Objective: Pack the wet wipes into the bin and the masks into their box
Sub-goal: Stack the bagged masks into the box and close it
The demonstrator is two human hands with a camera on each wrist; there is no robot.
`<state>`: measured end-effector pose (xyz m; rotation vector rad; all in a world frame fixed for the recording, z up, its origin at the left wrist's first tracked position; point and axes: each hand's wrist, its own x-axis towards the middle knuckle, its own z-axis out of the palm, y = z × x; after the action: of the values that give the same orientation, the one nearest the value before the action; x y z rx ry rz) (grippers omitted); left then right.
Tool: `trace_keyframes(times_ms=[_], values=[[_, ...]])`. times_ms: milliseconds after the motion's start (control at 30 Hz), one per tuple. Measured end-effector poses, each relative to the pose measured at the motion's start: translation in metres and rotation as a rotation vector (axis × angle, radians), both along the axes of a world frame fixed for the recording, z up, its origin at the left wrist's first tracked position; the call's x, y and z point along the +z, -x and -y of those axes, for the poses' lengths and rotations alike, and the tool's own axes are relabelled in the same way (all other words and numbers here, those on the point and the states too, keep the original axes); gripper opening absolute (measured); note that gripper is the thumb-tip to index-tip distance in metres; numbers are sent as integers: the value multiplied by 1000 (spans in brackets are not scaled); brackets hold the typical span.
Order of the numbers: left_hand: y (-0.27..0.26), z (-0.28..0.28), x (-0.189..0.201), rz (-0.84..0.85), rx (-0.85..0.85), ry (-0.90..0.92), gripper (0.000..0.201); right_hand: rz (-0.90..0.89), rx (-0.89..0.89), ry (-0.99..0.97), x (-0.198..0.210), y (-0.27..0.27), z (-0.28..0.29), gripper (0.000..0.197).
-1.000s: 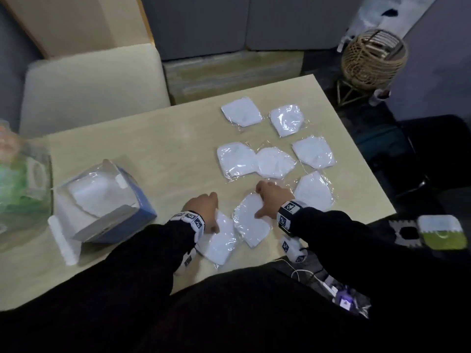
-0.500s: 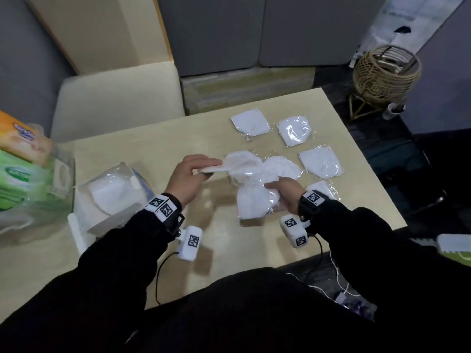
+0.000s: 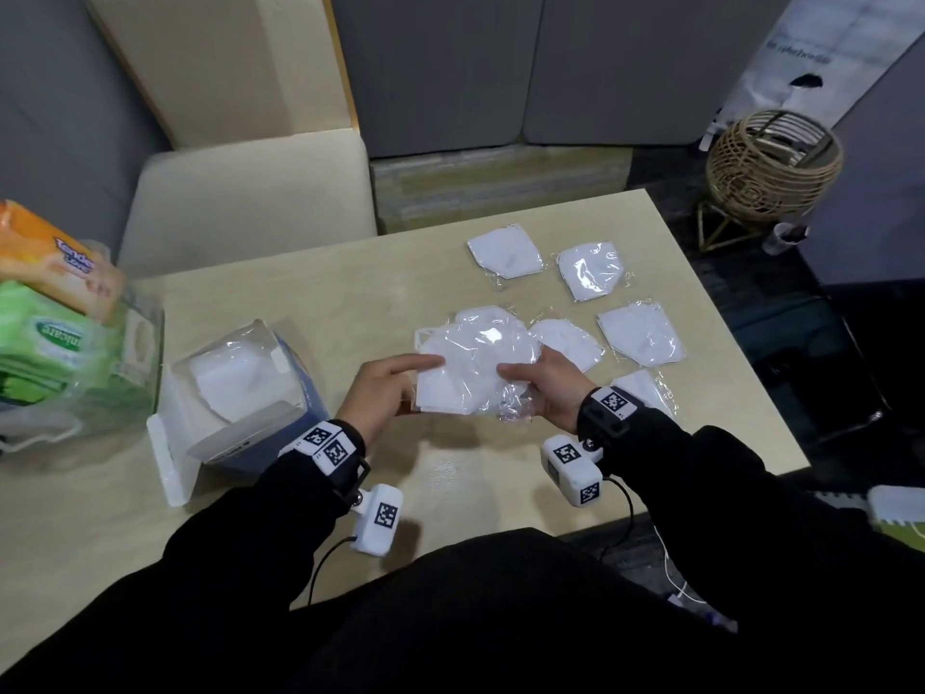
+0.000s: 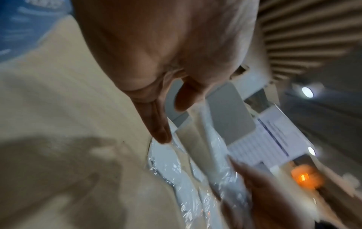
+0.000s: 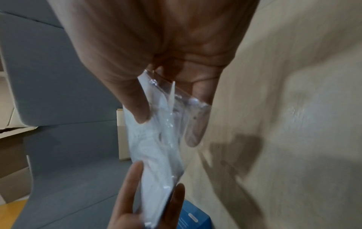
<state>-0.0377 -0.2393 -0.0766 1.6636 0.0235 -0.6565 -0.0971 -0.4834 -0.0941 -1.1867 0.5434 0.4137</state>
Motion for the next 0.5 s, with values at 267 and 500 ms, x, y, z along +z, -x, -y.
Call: trace_keyframes(times_ms=[267,500], values=[[-37,-14,-15,177,379,-241,17,-15,16,10,3,-9,4,35],[-53,-11,-14,-55,556,88,51,-90,-89,-80,2,-21,9,25]])
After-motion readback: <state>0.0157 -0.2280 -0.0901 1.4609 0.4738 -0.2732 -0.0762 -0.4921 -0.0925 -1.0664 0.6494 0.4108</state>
